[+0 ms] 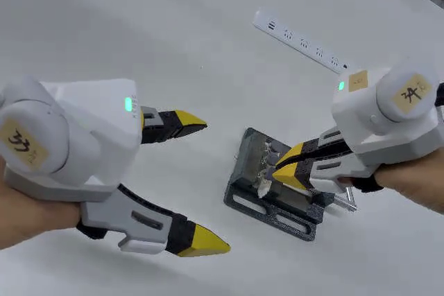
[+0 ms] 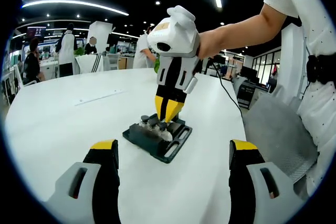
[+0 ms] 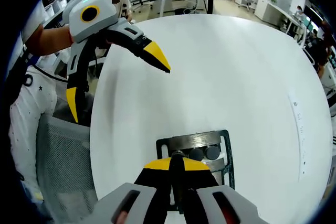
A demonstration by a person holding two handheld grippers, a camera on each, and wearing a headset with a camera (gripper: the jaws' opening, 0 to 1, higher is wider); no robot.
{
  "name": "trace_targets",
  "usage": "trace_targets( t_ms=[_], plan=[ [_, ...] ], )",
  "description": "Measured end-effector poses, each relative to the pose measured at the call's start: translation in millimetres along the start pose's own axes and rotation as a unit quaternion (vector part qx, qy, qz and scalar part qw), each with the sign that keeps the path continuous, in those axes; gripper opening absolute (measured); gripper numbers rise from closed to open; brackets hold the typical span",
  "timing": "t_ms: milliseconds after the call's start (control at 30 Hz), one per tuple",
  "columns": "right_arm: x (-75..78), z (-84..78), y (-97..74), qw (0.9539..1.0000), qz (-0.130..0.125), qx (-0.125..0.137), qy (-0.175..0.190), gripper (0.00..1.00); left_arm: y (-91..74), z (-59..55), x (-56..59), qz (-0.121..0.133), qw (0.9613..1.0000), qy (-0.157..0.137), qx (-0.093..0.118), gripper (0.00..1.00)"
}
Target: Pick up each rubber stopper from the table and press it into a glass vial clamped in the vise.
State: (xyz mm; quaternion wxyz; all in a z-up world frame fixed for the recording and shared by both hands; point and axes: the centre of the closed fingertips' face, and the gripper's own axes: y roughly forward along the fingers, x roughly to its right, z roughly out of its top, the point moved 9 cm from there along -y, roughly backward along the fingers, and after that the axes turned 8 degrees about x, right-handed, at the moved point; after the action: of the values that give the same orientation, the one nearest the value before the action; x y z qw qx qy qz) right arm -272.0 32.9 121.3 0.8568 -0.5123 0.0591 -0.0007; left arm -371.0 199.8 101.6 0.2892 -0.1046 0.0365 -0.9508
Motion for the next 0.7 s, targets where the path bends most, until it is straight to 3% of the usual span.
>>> trace_targets(
  t_ms=[700],
  plan=[
    [2.7, -0.5, 6.0, 0.9996, -0.004, -0.017, -0.021, 0.0, 0.1, 0.0, -0.3, 0.003, 1.0, -0.004, 0.002, 0.84]
  ],
)
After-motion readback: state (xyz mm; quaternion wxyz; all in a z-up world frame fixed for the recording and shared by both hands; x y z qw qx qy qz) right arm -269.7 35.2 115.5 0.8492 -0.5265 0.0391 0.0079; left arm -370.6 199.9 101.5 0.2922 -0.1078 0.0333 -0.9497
